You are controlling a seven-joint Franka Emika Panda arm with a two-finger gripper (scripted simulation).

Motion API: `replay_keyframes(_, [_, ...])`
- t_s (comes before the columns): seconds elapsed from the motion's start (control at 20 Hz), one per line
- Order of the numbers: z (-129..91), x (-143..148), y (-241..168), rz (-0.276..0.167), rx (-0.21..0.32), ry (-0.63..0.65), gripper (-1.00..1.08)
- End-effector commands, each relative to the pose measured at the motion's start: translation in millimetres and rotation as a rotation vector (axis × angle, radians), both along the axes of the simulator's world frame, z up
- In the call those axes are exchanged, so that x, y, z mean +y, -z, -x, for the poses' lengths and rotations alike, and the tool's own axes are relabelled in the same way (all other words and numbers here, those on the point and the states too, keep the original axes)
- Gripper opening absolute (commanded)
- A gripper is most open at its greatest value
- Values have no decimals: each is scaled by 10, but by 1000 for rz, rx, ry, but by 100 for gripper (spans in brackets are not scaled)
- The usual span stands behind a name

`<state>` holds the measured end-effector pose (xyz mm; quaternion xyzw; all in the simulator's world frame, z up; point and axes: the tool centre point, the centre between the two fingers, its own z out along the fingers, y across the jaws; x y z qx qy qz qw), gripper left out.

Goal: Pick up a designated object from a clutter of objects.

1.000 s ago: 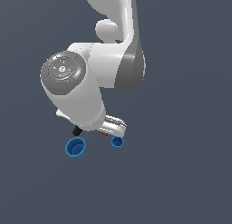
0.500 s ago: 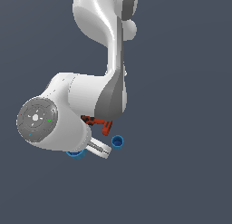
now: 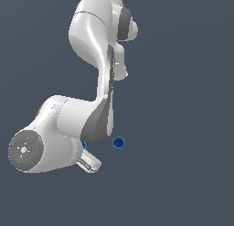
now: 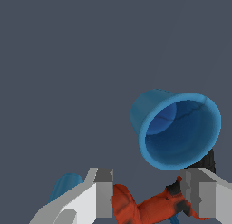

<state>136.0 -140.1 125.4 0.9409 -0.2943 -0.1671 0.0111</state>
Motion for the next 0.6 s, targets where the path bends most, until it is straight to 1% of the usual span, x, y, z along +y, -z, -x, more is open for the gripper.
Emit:
replay_keyframes(0.0, [-16, -52, 87, 4, 10, 20, 28])
replay_keyframes(0.3, [-26, -124, 216, 10, 26, 48, 28])
replay_keyframes(0.55, [-23, -134, 237, 10, 29, 52, 28])
